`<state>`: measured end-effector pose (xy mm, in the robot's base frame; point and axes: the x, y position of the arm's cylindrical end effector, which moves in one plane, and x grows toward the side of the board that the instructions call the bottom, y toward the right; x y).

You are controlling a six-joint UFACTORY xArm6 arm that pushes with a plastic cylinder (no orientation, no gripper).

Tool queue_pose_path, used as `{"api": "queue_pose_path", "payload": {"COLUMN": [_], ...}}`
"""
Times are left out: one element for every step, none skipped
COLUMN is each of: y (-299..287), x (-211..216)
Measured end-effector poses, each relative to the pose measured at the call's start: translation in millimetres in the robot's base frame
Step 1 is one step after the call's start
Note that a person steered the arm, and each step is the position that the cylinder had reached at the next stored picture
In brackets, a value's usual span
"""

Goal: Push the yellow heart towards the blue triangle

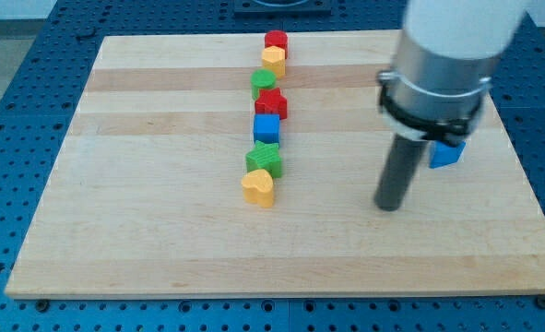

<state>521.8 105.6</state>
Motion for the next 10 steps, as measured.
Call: {"api": "queue_pose_path", "payload": {"y": [-59, -106, -154, -191, -233, -256, -237, -207, -179, -153], "x": [0, 5, 7, 5, 4, -3, -4, -6, -19, -31]}}
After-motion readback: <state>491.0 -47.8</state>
